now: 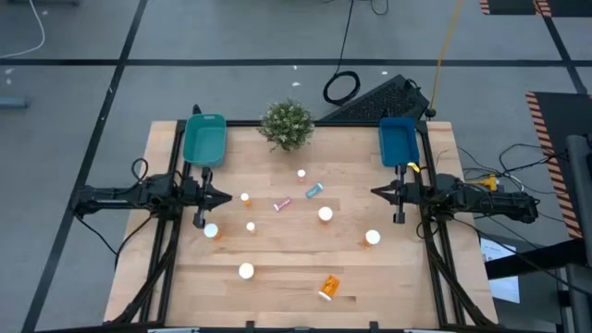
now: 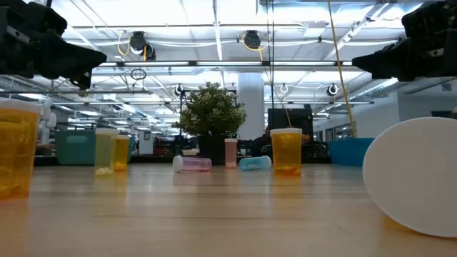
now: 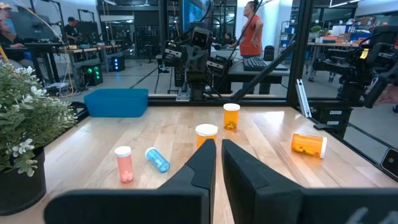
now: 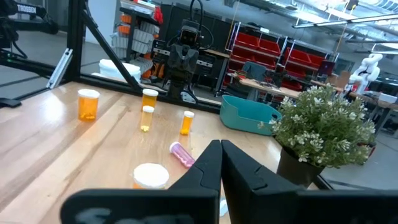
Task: Pick and place medicine bottles into bin by pill shape (circle, oval)
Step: Put the small orange pill bottle into the green bin
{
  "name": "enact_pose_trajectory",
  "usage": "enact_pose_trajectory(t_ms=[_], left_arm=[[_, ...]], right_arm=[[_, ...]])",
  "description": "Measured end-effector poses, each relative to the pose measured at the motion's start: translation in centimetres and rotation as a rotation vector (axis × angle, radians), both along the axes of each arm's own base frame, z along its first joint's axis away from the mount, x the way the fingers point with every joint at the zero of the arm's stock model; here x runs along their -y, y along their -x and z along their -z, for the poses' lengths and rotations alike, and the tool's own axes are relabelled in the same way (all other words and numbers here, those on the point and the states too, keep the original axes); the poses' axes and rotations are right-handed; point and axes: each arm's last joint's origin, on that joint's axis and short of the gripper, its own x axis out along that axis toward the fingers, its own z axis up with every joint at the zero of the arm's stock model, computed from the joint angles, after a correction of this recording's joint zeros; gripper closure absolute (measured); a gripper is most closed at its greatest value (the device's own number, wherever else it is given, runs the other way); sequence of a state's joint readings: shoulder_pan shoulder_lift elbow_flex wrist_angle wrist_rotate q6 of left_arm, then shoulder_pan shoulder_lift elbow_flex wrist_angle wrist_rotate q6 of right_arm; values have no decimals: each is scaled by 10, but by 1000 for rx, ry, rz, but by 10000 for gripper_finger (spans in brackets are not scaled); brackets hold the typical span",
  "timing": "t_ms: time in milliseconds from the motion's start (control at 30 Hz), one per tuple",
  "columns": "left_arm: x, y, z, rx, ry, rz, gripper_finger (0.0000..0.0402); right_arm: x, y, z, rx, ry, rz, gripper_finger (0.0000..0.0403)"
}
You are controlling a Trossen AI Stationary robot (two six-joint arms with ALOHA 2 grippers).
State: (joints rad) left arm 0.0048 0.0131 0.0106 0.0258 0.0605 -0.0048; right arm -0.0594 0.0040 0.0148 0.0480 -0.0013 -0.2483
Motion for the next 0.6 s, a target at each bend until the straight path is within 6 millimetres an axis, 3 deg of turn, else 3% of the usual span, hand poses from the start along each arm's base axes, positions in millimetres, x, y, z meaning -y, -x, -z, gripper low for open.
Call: enact_pose_trajectory(t_ms=[600], left_arm=[[0, 0, -1, 8, 0, -13, 371]], right_arm=[[0, 0, 0, -3, 46, 2, 403]])
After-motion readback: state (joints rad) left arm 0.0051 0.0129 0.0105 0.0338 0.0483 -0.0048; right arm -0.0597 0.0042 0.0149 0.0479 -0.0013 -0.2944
